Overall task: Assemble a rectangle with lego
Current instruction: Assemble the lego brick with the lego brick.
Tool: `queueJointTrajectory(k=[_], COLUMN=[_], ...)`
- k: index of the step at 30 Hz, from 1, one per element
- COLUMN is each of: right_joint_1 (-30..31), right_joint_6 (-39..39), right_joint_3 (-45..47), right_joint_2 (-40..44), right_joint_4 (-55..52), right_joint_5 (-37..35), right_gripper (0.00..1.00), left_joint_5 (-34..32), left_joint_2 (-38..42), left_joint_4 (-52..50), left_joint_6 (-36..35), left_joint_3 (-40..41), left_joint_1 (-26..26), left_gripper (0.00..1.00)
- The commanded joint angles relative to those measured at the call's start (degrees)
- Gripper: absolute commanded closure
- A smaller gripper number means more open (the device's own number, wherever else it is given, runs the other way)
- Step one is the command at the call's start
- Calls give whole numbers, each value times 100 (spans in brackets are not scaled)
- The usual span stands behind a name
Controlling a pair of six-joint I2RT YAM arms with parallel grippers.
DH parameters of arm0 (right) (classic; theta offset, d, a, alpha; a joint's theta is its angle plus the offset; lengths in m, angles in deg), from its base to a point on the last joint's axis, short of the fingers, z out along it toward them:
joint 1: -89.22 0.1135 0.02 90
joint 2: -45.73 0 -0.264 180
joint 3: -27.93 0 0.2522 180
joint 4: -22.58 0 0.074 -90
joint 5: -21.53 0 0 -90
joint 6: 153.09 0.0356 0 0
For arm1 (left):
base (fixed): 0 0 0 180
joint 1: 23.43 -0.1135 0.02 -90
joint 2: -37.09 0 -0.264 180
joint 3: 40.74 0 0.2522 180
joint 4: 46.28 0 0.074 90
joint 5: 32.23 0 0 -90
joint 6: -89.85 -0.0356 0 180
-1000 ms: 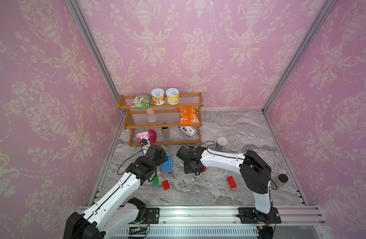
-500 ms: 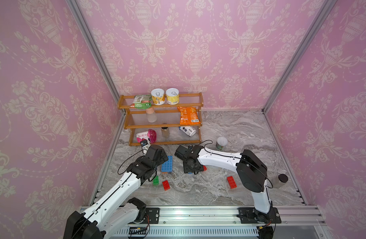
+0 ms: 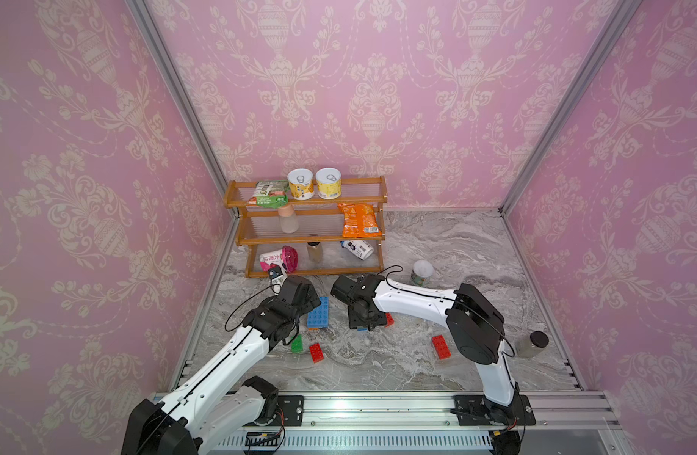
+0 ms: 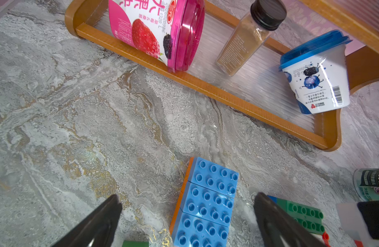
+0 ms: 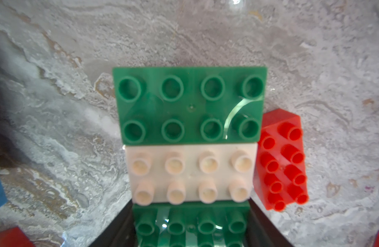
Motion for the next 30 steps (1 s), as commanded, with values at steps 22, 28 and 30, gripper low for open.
queueJointTrajectory(k=[22, 28, 30], right_joint_1=[130, 162, 178], right_joint_6=[157, 97, 81], right_joint_3=[-541, -559, -567], right_joint_2=[-400, -330, -297], right_joint_4=[-288, -280, -261], right_joint_5=[119, 49, 38], right_gripper=[48, 20, 16], left_joint_5=[-167, -167, -176], left_joint_2=[188, 279, 294], left_joint_4=[-60, -76, -90], left_joint_6=[-226, -218, -218], left_joint_3=[-28, -4, -4], left_joint_1=[-62, -62, -61], left_gripper=[1, 1, 1])
